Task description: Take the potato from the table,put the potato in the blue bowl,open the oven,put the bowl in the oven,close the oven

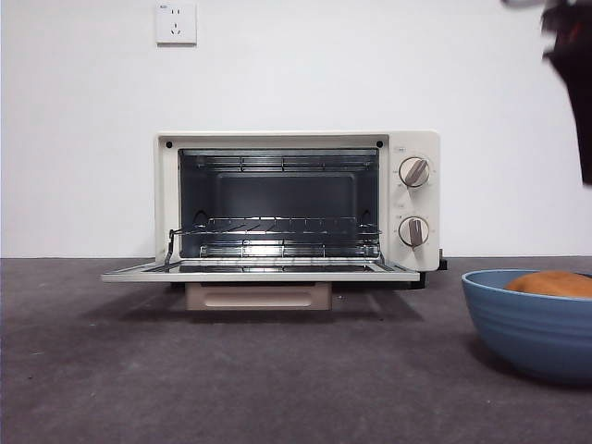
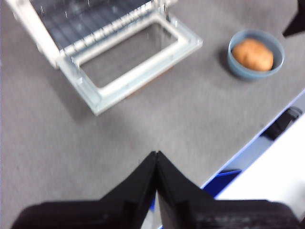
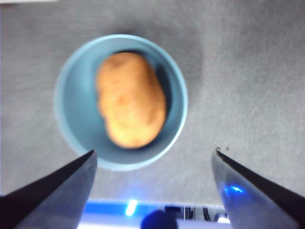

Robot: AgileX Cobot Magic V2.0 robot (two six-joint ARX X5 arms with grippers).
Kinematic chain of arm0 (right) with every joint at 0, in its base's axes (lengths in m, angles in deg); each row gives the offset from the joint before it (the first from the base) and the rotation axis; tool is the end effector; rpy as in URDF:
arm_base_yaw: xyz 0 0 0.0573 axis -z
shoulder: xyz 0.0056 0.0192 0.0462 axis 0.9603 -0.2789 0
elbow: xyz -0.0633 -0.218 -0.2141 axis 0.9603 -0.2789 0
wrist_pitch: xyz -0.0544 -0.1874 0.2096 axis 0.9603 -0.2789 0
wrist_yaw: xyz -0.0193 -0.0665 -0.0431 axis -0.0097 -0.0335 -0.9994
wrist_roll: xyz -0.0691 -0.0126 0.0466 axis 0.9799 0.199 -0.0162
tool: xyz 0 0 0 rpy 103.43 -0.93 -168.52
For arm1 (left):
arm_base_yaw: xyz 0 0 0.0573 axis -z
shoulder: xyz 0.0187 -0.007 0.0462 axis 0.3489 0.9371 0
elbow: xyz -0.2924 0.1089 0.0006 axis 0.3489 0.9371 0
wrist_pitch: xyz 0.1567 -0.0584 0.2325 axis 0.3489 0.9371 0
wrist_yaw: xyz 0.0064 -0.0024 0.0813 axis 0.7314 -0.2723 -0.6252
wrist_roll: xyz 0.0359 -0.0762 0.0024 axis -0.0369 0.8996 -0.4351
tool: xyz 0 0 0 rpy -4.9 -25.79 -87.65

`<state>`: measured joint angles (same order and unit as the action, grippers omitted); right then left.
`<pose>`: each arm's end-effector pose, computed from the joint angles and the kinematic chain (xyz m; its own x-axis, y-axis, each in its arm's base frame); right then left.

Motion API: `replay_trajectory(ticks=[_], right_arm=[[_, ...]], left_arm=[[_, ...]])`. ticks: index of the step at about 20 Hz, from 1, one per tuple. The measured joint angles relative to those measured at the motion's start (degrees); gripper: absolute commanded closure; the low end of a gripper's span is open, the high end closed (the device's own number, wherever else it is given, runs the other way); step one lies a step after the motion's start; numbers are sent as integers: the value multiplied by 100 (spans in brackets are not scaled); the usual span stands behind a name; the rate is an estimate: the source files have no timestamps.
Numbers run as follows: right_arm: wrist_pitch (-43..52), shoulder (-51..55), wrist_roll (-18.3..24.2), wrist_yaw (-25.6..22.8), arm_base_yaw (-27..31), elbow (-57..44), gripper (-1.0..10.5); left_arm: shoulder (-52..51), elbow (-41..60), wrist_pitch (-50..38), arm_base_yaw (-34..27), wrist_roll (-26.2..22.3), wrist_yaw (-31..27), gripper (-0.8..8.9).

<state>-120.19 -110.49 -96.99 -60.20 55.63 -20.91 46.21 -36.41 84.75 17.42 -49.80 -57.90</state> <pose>0.2124 0.0724 0.2659 0.2567 0.1231 -0.9586 -0.0132 0.9922 0.1239 0.0880 -0.0657 0.4348 0.5940 -0.4221 -0.6848 0.5846 0.8113 0.0070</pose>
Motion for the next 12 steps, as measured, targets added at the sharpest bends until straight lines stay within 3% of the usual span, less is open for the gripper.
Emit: replay_trajectory(ticks=[7,12], right_arm=[[269,-511,157,48,721,-11,577],[461,-914,321,348,769,-11,578]], left_arm=[[-682,164,13,0,0,-442,819],[-697,164,13,0,0,-557,819]])
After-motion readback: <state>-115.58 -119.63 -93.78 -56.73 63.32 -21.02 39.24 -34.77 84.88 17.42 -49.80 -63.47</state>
